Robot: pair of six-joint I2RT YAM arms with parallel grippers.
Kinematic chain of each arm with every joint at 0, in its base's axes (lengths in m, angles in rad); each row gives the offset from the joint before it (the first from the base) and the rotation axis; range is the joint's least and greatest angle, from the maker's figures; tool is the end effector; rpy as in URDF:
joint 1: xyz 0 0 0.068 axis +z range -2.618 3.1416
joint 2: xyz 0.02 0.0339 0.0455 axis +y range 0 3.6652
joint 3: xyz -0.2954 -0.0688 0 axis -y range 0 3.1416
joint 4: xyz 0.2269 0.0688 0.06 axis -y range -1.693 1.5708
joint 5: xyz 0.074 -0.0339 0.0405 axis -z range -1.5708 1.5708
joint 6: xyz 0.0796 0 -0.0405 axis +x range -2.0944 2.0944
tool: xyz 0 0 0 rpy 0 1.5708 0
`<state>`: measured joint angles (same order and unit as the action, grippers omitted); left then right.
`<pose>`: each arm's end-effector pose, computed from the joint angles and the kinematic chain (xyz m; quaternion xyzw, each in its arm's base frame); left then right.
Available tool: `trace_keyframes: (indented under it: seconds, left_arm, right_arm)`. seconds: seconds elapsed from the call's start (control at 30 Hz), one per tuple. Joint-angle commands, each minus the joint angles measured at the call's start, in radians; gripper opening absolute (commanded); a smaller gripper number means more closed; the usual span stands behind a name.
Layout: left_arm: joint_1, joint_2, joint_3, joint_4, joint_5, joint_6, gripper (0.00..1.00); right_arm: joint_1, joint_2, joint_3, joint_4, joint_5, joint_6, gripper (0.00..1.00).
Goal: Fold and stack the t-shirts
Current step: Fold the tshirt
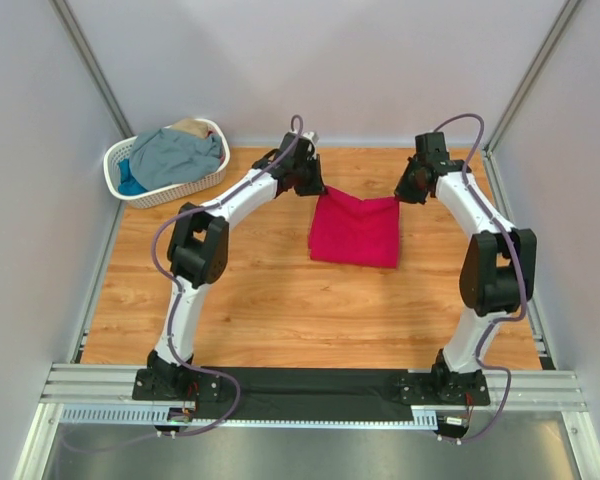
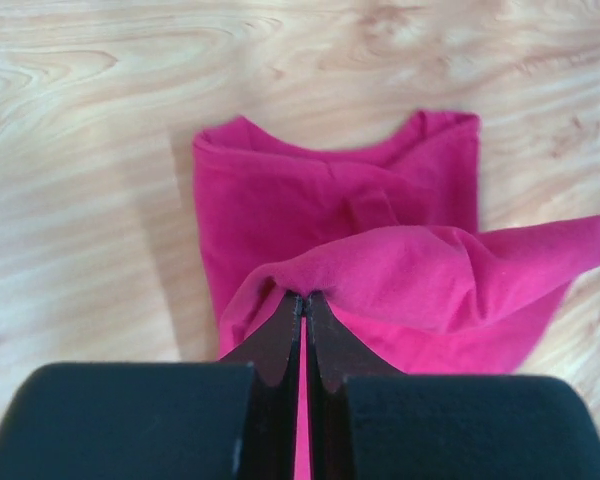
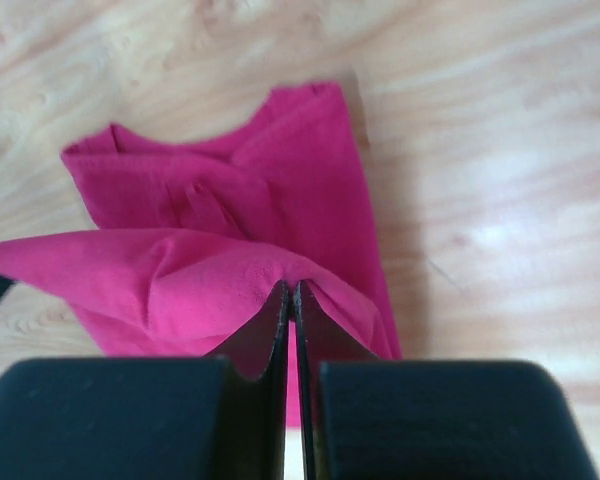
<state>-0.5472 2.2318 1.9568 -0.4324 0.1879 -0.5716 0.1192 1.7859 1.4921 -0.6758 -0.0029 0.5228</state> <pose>0.4634 -0.2997 0.2439 0.0282 0.9047 -0.2933 0.3079 0.4016 0.0483 0.2671 0.1910 0.9359 0.0947 0.2805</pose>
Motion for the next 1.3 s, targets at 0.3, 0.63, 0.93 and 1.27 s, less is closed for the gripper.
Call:
trace_keyframes:
  seconds: [0.3, 0.63, 0.93, 1.27]
  left_arm:
    - [0.113, 0.209, 0.149, 0.317, 0.251, -0.051, 0.35]
    - [0.113, -0.018, -0.051, 0.265, 0.200, 0.088, 0.49]
    - [0.075, -0.020, -0.141, 0.373, 0.315, 0.073, 0.41]
    - [0.127, 0.230, 0.091, 0.406, 0.291, 0.035, 0.44]
  right_arm:
    - [-0.033, 0.377, 0.417, 0.065, -0.083, -0.090, 0.24]
    - [-0.024, 0.182, 0.220, -0.010, -0.059, -0.144, 0.49]
    - [-0.023, 0.156, 0.048, 0.073, -0.203, -0.225, 0.26]
    - [-0.087, 0.404, 0.258, 0.220, -0.275, -0.147, 0.23]
